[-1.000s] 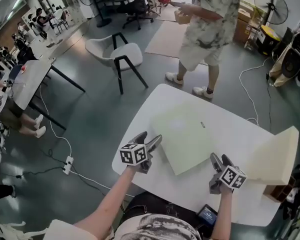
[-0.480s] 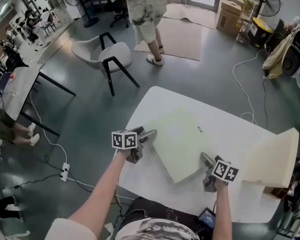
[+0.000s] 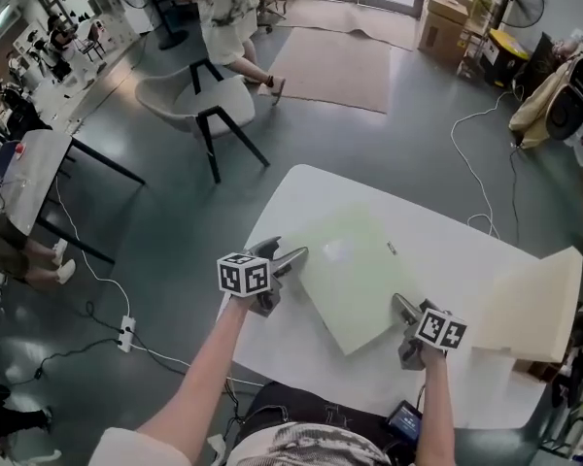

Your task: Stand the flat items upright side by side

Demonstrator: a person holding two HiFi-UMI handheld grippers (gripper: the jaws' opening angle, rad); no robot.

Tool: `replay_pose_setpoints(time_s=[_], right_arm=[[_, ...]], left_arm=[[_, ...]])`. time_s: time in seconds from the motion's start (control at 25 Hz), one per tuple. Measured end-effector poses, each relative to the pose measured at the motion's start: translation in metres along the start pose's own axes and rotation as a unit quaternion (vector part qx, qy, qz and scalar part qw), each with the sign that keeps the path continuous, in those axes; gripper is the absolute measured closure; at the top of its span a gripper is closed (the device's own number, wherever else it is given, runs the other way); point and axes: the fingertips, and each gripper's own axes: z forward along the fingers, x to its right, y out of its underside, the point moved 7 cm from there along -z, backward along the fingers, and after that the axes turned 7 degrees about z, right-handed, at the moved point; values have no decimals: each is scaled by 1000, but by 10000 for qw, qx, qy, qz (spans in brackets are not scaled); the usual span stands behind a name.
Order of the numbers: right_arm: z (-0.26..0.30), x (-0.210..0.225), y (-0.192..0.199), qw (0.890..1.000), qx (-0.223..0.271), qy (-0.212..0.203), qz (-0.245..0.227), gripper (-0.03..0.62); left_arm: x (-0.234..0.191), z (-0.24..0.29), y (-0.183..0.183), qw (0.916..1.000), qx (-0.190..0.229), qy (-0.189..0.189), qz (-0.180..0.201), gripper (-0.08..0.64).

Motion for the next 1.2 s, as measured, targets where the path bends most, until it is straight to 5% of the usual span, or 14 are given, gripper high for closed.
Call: replay_pose_setpoints(time_s=[0.32,0.76,1.0,1.2], right_arm=[[-9,6,1,9997,-55,-210,-81,195],[-41,12,15,9987,113,-495,-43,207],[-62,13,19,9961,406,-531,-584,355],[-79,20,23,9934,376,-566,-925,456]], left_arm=[[57,-33,-28,9927,693,-213,960,179],[171,-100,-49,9635,1478,-671,2127,192],[230,-122,-26,9515,1575,-1059,2421,215],[282,-131,-16,9495,2087,-802,2204,234]])
